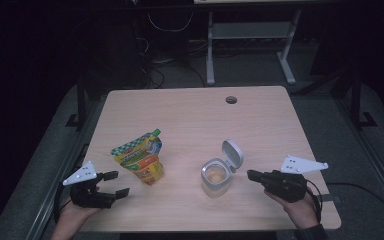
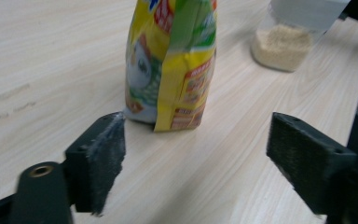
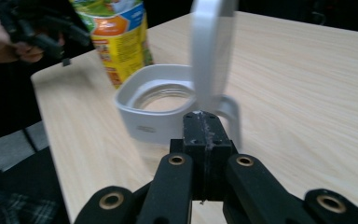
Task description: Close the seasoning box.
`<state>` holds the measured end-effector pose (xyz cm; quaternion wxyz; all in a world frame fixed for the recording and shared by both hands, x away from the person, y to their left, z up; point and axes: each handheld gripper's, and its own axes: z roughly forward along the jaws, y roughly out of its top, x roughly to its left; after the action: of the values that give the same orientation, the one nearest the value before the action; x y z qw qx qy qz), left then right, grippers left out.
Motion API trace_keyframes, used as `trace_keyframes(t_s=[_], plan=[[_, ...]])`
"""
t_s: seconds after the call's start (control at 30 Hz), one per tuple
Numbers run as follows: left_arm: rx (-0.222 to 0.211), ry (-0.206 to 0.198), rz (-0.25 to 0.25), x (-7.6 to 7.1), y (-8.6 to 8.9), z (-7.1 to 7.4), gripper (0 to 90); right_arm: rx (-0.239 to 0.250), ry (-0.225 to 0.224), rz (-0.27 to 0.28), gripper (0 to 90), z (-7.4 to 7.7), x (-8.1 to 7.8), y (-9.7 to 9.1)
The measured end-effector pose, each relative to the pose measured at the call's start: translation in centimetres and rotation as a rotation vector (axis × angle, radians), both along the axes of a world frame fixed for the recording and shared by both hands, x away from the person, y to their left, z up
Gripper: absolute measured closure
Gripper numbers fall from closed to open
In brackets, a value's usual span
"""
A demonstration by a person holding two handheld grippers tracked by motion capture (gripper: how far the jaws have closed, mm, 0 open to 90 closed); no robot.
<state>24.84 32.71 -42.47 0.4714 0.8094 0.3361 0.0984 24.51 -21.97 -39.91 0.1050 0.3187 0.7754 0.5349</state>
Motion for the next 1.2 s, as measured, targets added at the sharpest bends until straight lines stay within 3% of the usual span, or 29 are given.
trace_keyframes(t_s=[0.23, 0.33, 0.57, 1.2], plan=[[0.044, 0.013, -0.009, 0.3, -0.8, -1.0, 16.2, 0.0, -0.005, -0.066, 90.0, 0.0, 1.3, -1.2], [0.043, 0.012, -0.005, 0.3, -0.9, -1.2, 16.2, 0.011, -0.014, -0.085, 90.0, 0.2, 1.9, -1.3], [0.059, 0.019, -0.013, 0.4, -1.4, -1.6, 16.2, 0.02, -0.025, -0.091, 90.0, 0.7, 3.4, -0.6], [0.058, 0.024, -0.014, 0.4, -1.5, -1.9, 16.2, 0.021, -0.034, 0.026, 90.0, 1.2, 3.5, 3.8]])
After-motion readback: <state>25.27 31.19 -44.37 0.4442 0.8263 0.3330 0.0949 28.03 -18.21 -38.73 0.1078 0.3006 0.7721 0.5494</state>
